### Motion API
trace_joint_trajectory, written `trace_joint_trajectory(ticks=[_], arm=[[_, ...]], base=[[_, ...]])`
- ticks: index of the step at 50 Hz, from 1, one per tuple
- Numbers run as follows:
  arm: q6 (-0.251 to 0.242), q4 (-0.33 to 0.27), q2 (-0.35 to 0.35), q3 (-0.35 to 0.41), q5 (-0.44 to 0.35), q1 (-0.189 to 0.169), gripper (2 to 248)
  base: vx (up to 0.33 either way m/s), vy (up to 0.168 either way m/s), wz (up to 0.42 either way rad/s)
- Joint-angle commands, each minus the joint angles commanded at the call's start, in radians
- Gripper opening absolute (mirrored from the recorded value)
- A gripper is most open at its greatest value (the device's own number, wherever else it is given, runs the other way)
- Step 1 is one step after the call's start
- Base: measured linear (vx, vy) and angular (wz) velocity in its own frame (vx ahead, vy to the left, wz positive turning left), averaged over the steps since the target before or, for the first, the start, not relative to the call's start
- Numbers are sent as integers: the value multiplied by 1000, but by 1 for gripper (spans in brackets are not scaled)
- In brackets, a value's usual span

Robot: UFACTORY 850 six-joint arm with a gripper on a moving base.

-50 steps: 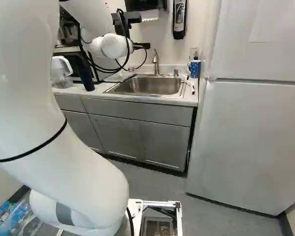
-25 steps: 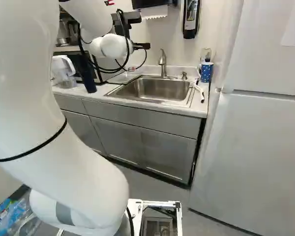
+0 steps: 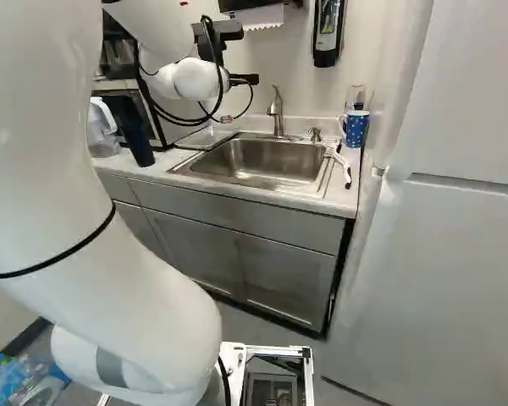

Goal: Rinse the cup and place it in the tray

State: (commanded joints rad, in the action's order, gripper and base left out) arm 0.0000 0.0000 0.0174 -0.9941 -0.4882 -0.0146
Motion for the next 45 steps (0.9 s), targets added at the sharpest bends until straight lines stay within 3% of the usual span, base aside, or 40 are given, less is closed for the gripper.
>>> trace_joint_trajectory(ticks=[29, 45], arm=[[0, 0, -2, -2, 0, 0, 247], [0, 0, -43, -43, 0, -8, 247]], base=[[58, -22, -1], [0, 0, 0]])
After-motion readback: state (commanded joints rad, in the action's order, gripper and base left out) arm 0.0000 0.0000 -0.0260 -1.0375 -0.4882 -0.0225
